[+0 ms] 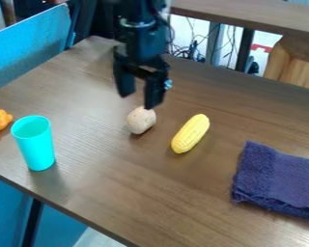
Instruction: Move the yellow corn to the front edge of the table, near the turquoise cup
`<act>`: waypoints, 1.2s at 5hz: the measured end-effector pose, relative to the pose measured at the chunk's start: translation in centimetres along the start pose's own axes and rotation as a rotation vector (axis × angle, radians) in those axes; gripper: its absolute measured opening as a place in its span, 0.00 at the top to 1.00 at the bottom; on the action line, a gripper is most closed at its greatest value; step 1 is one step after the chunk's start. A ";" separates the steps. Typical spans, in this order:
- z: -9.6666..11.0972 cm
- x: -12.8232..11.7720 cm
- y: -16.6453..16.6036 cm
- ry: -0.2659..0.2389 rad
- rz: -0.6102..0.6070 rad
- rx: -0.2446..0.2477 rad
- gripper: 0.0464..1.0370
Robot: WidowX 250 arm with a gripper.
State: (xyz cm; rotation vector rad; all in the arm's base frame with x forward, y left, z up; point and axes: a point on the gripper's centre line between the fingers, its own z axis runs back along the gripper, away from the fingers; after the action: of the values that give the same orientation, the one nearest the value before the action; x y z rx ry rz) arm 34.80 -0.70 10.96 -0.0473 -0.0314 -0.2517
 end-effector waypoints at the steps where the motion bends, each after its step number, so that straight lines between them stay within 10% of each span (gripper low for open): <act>1: -0.6 1.9 -1.9 -0.013 0.014 -0.001 0.04; 3: -4.0 4.8 -3.3 0.028 0.093 -0.041 0.04; 6: -7.6 5.2 -4.2 0.116 0.125 0.058 0.04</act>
State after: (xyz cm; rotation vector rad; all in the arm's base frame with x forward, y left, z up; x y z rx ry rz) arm 39.02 -6.41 3.76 0.0230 0.0793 -0.1280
